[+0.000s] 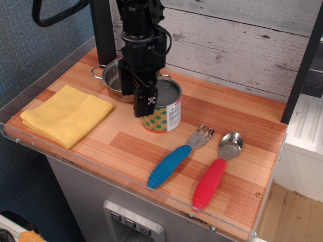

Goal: Move the canned good back behind the silverware.

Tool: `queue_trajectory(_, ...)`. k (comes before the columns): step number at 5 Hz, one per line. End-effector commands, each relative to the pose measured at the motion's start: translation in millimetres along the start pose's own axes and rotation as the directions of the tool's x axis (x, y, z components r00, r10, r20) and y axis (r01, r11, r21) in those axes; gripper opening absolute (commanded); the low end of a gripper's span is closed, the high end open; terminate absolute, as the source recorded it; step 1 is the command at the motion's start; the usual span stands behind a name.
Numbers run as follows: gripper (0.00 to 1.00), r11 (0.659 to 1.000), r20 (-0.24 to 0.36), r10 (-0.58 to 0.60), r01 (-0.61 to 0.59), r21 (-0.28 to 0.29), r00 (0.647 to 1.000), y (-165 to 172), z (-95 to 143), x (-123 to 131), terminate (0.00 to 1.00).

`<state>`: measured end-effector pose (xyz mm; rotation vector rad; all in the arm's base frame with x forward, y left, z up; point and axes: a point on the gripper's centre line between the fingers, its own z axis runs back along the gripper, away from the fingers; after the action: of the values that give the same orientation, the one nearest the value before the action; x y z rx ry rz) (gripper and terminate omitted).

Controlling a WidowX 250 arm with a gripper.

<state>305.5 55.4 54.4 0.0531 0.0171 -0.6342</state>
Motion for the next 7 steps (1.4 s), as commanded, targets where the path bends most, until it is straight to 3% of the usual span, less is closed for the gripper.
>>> queue_trajectory(1,1.00,0.998,0.050,-0.036,0.034,0.048,0.998,8,23,20,0.00)
queue_trajectory(4,1.00,0.997,0.068,-0.073,0.071,0.034,0.995,4,18,47,0.00)
queue_trajectory(7,1.00,0.989,0.123,-0.141,0.136,0.049,0.982,-11,12,86,0.00)
